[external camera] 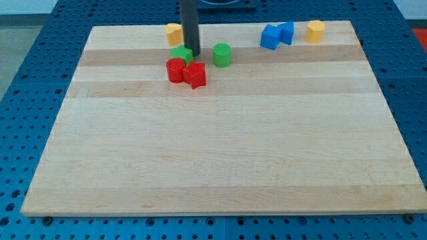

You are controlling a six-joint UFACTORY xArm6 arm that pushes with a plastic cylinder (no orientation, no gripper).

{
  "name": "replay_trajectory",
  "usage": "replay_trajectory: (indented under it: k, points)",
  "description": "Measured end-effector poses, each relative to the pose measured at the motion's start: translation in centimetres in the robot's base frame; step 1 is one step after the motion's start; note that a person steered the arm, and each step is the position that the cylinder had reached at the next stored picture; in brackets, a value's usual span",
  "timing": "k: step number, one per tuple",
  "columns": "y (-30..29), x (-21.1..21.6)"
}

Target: Push the green circle to the bottom left of the blue cube

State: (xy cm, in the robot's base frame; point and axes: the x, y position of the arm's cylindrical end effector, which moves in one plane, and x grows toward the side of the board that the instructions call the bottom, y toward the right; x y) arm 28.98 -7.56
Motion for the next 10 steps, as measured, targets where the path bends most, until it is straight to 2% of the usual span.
replay_trajectory:
  k: [2,5,8,10]
  points:
    - [-1.1,1.5]
    - [7.7,-0.7]
    - [15.1,-0.7]
    - [22.1,1.0]
